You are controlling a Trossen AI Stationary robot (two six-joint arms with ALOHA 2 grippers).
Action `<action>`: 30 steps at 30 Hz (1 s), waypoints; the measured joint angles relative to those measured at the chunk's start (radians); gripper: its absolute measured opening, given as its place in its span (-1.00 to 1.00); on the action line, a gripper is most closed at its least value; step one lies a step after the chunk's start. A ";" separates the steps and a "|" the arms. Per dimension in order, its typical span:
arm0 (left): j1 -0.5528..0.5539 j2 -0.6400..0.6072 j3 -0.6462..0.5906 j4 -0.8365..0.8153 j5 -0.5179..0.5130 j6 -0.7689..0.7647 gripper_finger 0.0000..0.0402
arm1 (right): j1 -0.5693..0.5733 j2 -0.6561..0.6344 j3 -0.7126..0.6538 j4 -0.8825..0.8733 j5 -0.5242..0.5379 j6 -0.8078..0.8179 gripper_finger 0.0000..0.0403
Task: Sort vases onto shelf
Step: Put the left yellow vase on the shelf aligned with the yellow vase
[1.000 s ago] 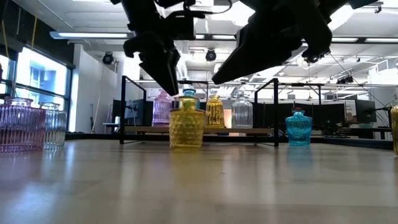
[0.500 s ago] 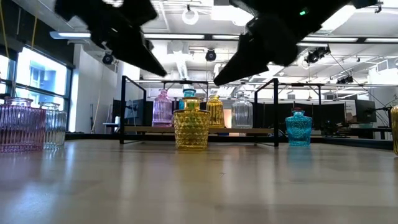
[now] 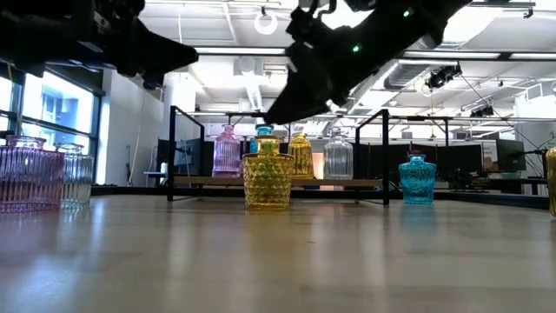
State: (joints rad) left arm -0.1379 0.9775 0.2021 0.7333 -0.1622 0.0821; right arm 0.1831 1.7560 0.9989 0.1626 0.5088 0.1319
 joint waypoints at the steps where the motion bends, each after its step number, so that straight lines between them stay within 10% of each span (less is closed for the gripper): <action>1: 0.000 -0.009 -0.010 0.009 0.000 0.000 -0.83 | -0.008 0.016 0.000 0.033 0.006 -0.002 -0.01; 7: 0.000 -0.022 -0.021 0.005 0.000 -0.001 -0.83 | -0.050 0.059 0.000 0.060 0.038 0.010 0.51; 13: 0.000 -0.022 -0.021 0.005 0.000 -0.002 -0.83 | -0.094 0.086 0.001 0.078 0.008 0.066 0.60; 30: 0.000 -0.022 -0.021 -0.010 0.000 -0.003 -0.83 | -0.118 0.125 0.000 0.160 -0.092 0.039 -0.20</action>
State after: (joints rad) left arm -0.1379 0.9554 0.1810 0.7234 -0.1623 0.0792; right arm 0.0654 1.8809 0.9993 0.3230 0.4167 0.1709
